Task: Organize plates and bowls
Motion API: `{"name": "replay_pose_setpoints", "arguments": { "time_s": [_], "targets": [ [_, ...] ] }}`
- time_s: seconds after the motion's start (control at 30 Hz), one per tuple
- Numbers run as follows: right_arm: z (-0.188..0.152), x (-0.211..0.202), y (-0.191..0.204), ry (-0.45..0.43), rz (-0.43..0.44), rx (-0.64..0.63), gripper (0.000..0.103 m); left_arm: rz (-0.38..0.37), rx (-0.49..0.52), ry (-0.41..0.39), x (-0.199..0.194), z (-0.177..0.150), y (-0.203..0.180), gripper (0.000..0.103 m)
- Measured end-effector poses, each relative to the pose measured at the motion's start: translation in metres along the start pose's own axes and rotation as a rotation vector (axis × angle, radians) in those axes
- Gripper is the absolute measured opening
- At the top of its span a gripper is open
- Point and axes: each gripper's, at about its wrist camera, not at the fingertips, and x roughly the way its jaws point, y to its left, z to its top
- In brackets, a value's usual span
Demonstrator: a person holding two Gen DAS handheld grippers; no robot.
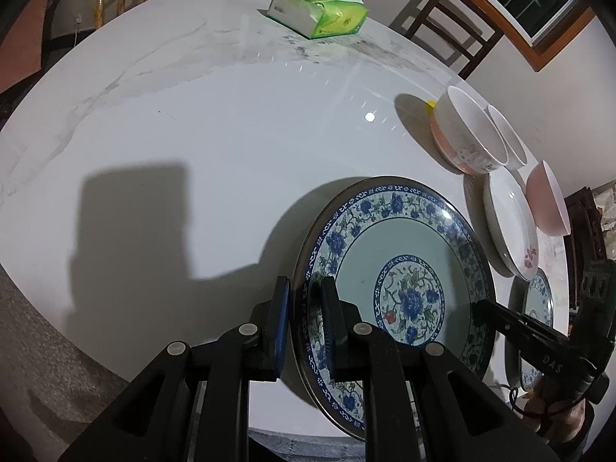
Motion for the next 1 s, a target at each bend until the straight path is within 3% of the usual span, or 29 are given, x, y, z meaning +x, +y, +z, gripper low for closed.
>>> {"name": "replay_pose_setpoints", "arguments": {
  "time_s": [0.4, 0.7, 0.77, 1.0],
  "targets": [
    [-0.001, 0.007, 0.014, -0.013, -0.029, -0.022, 0.020, -0.006, -0.005, -0.010, 0.006, 0.000, 0.010, 0.015],
    [-0.004, -0.001, 0.011, -0.028, -0.047, -0.037, 0.027, 0.009, -0.029, -0.060, 0.003, -0.003, 0.015, 0.034],
    [-0.006, -0.004, 0.009, -0.035, -0.048, -0.039, 0.027, 0.027, -0.049, -0.077, 0.000, -0.003, 0.018, 0.045],
    [-0.010, -0.021, 0.003, -0.073, -0.057, -0.035, 0.027, 0.012, -0.126, -0.132, -0.014, -0.008, 0.028, 0.049]
  ]
}}
